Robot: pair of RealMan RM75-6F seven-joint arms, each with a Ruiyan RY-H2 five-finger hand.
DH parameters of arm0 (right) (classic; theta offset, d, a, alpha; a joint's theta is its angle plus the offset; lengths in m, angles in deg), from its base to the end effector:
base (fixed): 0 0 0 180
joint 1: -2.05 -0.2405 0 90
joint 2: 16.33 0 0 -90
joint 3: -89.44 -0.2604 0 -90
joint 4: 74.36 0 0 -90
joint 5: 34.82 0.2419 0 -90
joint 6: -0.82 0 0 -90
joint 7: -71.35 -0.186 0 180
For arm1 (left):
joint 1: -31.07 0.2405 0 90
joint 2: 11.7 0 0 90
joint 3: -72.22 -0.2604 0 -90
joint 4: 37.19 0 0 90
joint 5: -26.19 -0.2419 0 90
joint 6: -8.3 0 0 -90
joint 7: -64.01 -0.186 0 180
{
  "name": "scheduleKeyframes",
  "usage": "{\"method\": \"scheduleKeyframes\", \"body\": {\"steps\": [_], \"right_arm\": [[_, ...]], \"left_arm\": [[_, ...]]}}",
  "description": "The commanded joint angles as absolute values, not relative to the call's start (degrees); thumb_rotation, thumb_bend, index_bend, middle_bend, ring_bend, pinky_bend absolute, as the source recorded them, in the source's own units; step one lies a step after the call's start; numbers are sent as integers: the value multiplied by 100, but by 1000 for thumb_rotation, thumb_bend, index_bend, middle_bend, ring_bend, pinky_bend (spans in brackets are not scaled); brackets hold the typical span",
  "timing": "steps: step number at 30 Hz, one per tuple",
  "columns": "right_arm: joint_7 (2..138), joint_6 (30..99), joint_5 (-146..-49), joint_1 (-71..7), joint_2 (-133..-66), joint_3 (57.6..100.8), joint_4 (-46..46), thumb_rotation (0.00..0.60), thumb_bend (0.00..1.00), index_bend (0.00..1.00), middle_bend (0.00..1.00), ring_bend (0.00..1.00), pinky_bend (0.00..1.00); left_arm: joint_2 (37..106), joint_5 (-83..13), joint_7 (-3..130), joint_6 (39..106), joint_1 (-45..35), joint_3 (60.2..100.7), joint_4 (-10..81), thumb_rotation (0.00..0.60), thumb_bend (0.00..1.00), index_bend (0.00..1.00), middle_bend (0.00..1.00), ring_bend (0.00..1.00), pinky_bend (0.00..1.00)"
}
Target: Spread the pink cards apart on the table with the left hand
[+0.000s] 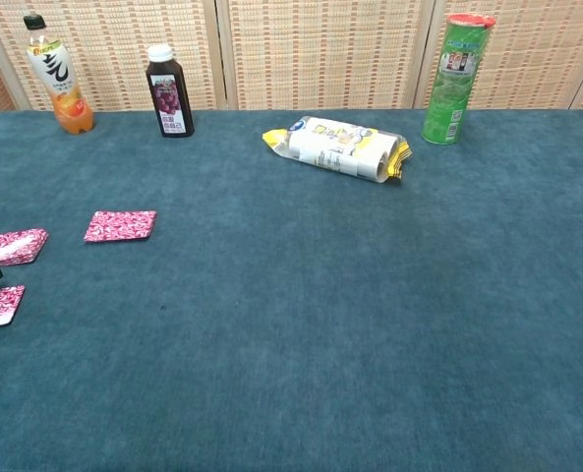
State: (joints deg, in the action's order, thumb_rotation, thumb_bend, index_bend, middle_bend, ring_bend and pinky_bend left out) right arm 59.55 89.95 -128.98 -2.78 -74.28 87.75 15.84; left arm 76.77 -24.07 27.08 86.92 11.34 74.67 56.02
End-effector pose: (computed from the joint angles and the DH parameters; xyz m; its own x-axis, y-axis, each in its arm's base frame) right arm -0.3180 -0.2202 0.1684 0.3432 0.0282 0.9388 -0.9267 -0.1526 0.3434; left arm -0.2955 0.2677 -0.0282 0.4776 0.3287 0.8148 0.8159 0.1780 -0.5501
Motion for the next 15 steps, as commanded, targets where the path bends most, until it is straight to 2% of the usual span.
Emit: {"method": "scheduleKeyframes", "body": {"steps": [1, 4, 7, 10, 12, 15], "right_arm": [[5960, 8976, -12884, -286, -7427, 8773, 1588, 600, 452, 1000, 887, 852, 1000], [5962, 8970, -12871, -289, -7421, 8768, 1595, 600, 453, 1000, 887, 852, 1000], [5954, 8967, -12857, -291, -7417, 8762, 1595, 600, 452, 1000, 887, 852, 1000], [5963, 8943, -12844, -301, -7414, 8759, 1594, 600, 453, 1000, 887, 852, 1000], [5976, 8931, -12849, -307, -7418, 8763, 1591, 600, 453, 1000, 887, 852, 1000], [6019, 8903, -12863, -317, -7431, 8777, 1593, 600, 452, 1000, 887, 852, 1000]], "left_arm": [[7620, -2415, 2743, 8662, 1162, 7484, 5698, 600, 314, 188, 1000, 1000, 1000], [7405, -2591, 3008, 8722, 1243, 7533, 6073, 600, 307, 194, 1000, 1000, 1000], [6930, -3248, 3543, 8919, 1383, 7506, 6610, 600, 297, 286, 1000, 1000, 1000], [6322, -4187, 4136, 9178, 1570, 7315, 6891, 600, 294, 363, 977, 1000, 1000], [5987, -4641, 4422, 9355, 1705, 7182, 6884, 600, 305, 374, 891, 960, 955], [5620, -5130, 4867, 9658, 1949, 7028, 6665, 600, 336, 379, 674, 760, 754]]}}
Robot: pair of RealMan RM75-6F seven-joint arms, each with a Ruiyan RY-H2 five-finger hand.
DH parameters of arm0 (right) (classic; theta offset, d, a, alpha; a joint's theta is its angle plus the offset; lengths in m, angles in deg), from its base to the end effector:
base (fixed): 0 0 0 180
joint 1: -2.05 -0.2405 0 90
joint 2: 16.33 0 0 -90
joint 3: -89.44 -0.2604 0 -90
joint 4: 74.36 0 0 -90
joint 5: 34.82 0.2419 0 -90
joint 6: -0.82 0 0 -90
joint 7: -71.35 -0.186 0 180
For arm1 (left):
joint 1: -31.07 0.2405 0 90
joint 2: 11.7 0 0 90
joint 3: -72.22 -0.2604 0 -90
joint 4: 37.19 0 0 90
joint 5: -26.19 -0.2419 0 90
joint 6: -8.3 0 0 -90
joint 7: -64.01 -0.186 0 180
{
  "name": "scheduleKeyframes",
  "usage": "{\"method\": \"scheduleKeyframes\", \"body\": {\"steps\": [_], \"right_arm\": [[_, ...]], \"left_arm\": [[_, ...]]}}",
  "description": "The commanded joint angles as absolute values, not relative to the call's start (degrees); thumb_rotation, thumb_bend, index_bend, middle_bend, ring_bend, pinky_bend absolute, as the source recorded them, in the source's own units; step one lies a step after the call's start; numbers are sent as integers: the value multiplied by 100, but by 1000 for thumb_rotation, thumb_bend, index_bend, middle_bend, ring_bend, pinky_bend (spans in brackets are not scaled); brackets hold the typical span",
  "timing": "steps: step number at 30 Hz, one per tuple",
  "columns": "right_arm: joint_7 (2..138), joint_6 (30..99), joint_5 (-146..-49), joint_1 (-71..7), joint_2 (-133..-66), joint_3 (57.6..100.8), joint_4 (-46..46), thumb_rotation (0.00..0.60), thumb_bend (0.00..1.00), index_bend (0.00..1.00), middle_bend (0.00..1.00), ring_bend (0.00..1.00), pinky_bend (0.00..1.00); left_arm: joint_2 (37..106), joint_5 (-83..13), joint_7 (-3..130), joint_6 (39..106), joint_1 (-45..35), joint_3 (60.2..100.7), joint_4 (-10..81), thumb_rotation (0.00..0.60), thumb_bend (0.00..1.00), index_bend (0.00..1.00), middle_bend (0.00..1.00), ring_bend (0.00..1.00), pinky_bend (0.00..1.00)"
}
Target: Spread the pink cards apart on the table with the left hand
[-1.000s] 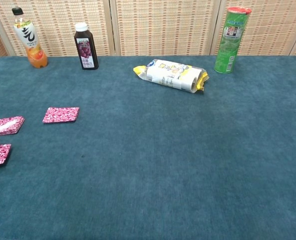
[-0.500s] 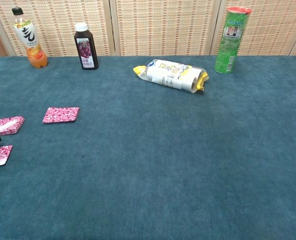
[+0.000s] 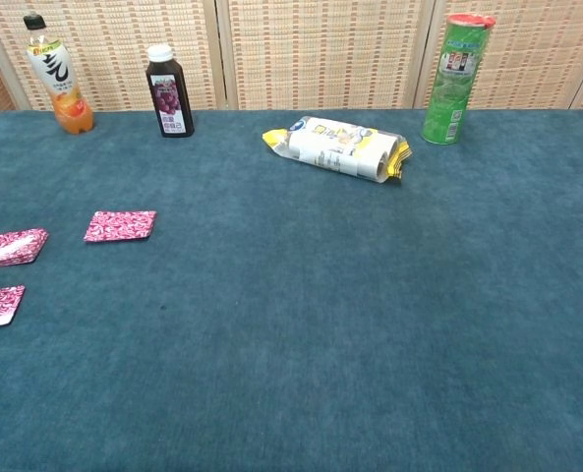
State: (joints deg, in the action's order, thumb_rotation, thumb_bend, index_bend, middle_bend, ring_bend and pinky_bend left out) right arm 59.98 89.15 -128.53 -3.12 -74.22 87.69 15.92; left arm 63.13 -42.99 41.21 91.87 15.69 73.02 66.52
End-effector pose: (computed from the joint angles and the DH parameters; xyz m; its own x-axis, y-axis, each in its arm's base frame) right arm -0.3189 -0.2226 0.1673 0.3513 0.0204 0.9361 -0.9249 -0.1478 0.3503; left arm -0.2647 0.2559 0.0500 0.3956 0.1201 0.9105 0.9137 0.0488 -0.4034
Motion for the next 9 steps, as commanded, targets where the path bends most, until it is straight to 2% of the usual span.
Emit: {"method": "scheduleKeyframes", "body": {"steps": [1, 2, 4, 9], "right_arm": [[6036, 8900, -12869, -318, -7439, 8781, 1592, 600, 452, 1000, 887, 852, 1000], [6069, 8894, -12873, -321, -7454, 8784, 1589, 600, 452, 1000, 887, 852, 1000], [6115, 8880, -12870, -324, -7477, 8788, 1591, 600, 452, 1000, 887, 852, 1000], [6297, 8803, -12839, -344, -7546, 8796, 1596, 600, 453, 1000, 887, 852, 1000]], "left_arm": [[5533, -5197, 4992, 9722, 2020, 6997, 6585, 600, 356, 377, 605, 684, 681], [5435, -5236, 5150, 9785, 2107, 6974, 6481, 600, 379, 372, 546, 615, 609], [5359, -5231, 5337, 9844, 2206, 6971, 6355, 600, 403, 365, 489, 543, 535], [5319, -5018, 5656, 9762, 2374, 6981, 6038, 600, 430, 345, 430, 485, 487]]}}
